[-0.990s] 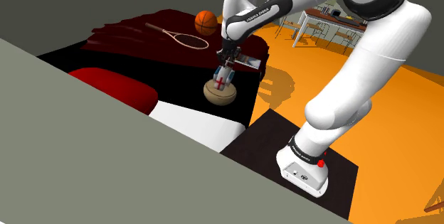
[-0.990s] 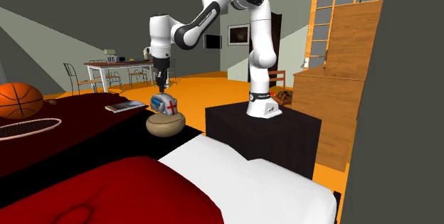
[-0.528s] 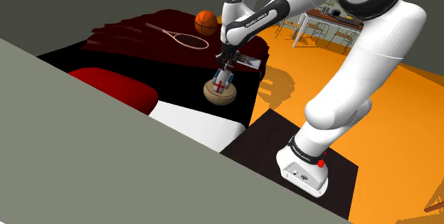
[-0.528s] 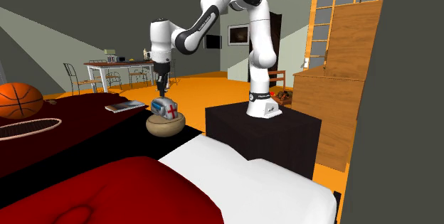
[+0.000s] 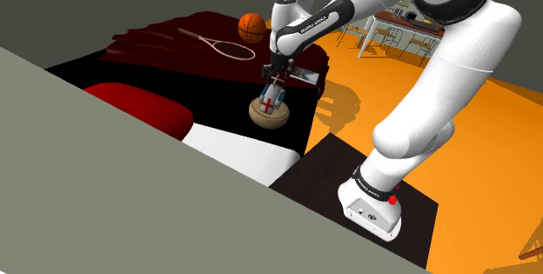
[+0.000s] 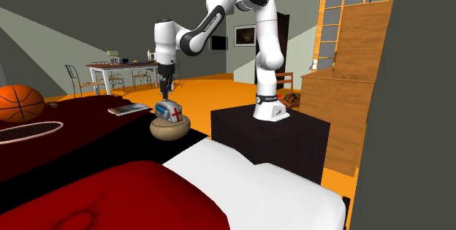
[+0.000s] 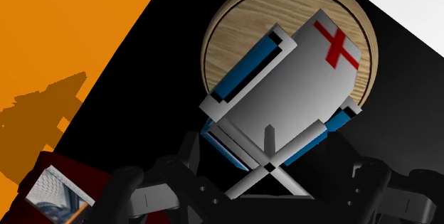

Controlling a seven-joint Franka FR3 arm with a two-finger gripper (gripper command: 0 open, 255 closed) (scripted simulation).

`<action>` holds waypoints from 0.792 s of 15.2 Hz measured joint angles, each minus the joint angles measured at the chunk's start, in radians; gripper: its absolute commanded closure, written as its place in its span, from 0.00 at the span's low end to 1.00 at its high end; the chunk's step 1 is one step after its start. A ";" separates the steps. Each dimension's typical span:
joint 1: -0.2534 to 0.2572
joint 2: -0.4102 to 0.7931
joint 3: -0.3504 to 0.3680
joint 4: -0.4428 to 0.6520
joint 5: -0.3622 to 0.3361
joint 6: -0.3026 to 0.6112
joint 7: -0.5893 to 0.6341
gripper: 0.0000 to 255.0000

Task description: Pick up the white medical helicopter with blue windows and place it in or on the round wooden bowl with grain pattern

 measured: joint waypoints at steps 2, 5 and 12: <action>0.000 0.000 0.000 0.000 0.000 0.000 0.000 0.00; 0.006 -0.043 0.011 0.025 0.033 -0.064 -0.022 0.00; 0.010 -0.082 0.018 0.036 0.059 -0.111 -0.038 0.00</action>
